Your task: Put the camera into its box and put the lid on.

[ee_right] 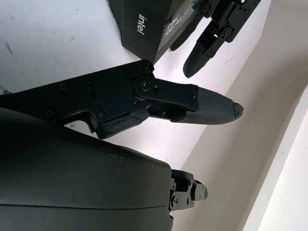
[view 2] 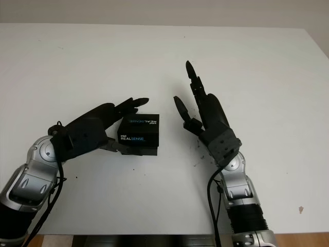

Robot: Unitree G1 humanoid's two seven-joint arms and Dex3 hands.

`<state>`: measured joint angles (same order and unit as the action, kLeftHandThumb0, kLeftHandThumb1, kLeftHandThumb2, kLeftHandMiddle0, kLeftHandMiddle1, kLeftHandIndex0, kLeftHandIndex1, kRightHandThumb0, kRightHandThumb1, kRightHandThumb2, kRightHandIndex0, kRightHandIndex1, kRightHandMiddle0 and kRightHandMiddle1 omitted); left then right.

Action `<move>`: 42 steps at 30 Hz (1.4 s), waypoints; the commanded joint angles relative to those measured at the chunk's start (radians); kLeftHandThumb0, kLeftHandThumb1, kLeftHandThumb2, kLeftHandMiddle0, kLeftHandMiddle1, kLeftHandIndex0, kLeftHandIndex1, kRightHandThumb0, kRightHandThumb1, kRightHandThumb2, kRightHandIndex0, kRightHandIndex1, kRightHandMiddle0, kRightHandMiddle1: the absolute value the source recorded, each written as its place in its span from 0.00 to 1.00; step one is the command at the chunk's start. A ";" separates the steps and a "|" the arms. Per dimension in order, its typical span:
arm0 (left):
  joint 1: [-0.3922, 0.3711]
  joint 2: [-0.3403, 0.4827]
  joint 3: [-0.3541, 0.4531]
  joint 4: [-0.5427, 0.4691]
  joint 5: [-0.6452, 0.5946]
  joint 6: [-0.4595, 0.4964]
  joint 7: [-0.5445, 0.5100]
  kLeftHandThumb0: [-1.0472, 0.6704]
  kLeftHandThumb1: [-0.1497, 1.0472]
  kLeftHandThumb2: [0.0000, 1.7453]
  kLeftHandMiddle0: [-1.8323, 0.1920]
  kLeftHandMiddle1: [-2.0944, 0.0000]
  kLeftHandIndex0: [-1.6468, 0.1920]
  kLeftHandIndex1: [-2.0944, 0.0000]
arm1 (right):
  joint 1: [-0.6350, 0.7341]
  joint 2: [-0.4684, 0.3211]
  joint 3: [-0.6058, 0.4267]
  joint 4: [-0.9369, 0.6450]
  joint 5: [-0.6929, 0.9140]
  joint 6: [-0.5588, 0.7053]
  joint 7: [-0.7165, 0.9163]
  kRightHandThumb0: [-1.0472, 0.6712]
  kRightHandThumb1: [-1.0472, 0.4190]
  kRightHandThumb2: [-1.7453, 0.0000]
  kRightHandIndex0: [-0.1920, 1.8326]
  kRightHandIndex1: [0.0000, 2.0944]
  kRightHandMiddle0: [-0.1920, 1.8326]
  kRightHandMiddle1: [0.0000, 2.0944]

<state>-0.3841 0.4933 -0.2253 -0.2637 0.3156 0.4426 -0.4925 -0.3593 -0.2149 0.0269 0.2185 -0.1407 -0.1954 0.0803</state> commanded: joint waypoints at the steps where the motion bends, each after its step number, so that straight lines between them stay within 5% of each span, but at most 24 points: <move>1: 0.012 0.000 -0.005 -0.015 0.006 -0.003 -0.001 0.37 0.95 0.03 0.89 0.97 0.89 0.95 | 0.004 -0.004 -0.006 -0.017 -0.001 -0.003 -0.004 0.19 0.00 0.66 0.07 0.03 0.07 0.03; 17: 0.036 0.040 0.014 -0.047 -0.008 -0.009 -0.046 0.36 0.95 0.03 0.92 0.98 0.90 0.97 | 0.001 -0.005 -0.011 -0.018 0.006 0.004 -0.001 0.20 0.00 0.67 0.07 0.03 0.07 0.03; 26: 0.146 0.181 -0.040 -0.131 0.287 -0.254 0.024 0.20 1.00 0.20 1.00 0.99 0.95 0.98 | -0.001 -0.004 -0.014 -0.016 0.004 0.005 -0.007 0.19 0.00 0.67 0.07 0.03 0.07 0.03; 33: 0.207 0.185 -0.009 -0.183 0.362 -0.274 0.008 0.16 1.00 0.35 1.00 1.00 0.96 0.98 | -0.001 -0.004 -0.015 -0.016 0.005 0.003 -0.007 0.19 0.00 0.68 0.08 0.03 0.08 0.03; 42: 0.239 0.168 0.015 -0.204 0.425 -0.294 0.006 0.16 1.00 0.35 1.00 1.00 0.97 0.98 | -0.001 -0.002 -0.018 -0.014 0.006 -0.003 -0.014 0.19 0.00 0.68 0.08 0.03 0.08 0.03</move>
<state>-0.1592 0.6663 -0.2191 -0.4516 0.7368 0.1546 -0.4827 -0.3598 -0.2155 0.0164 0.2186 -0.1369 -0.1890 0.0718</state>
